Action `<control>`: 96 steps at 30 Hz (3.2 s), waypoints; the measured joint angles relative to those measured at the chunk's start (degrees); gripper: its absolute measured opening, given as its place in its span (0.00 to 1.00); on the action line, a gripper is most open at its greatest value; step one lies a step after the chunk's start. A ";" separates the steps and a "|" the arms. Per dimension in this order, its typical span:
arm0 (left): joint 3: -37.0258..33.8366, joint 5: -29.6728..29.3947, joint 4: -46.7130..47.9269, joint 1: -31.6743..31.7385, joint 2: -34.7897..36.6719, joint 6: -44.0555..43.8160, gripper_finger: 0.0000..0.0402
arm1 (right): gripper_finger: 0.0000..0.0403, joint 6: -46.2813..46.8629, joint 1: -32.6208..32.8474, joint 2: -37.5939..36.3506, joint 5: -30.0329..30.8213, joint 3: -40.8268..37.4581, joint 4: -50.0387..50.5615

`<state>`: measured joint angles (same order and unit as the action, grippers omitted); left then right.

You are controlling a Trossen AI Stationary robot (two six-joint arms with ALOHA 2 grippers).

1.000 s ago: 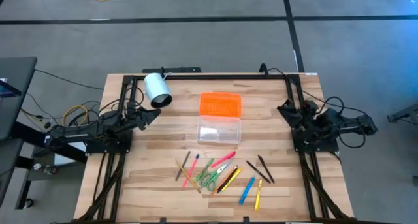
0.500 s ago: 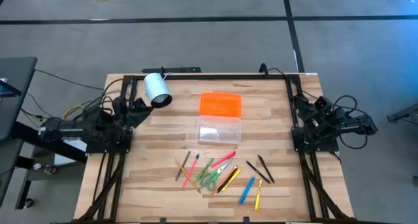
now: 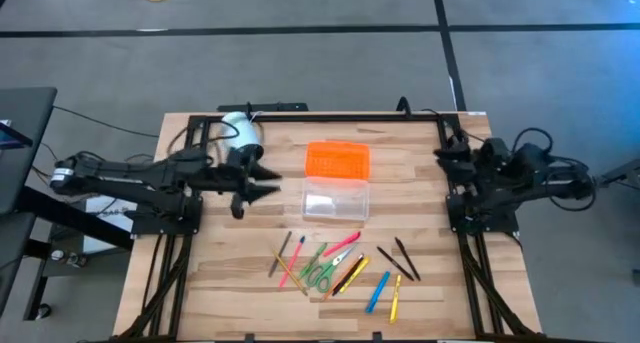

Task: Pick & place school supplies into a supply box
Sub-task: Put the yellow pencil into the orange supply box

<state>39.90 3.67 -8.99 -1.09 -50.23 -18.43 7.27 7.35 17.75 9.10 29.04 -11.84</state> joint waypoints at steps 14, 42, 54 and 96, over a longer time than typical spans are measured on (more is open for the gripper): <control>13.83 5.07 34.12 -12.18 -15.73 -3.22 0.37 | 0.27 -7.52 0.00 11.44 4.52 10.11 9.27; 13.77 -2.88 30.41 -23.41 -45.08 18.09 0.37 | 0.27 -0.90 1.27 11.44 4.27 10.12 17.46; 13.68 -4.50 30.27 -22.76 -50.17 19.31 0.37 | 0.27 -0.90 1.14 11.44 4.29 10.12 17.77; 33.35 -18.10 40.38 -6.37 -50.19 15.84 0.05 | 0.27 1.88 1.27 11.46 4.31 10.12 22.36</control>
<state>73.25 -14.44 31.38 -7.47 -100.42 -2.59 9.15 8.62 29.21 13.41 39.16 10.52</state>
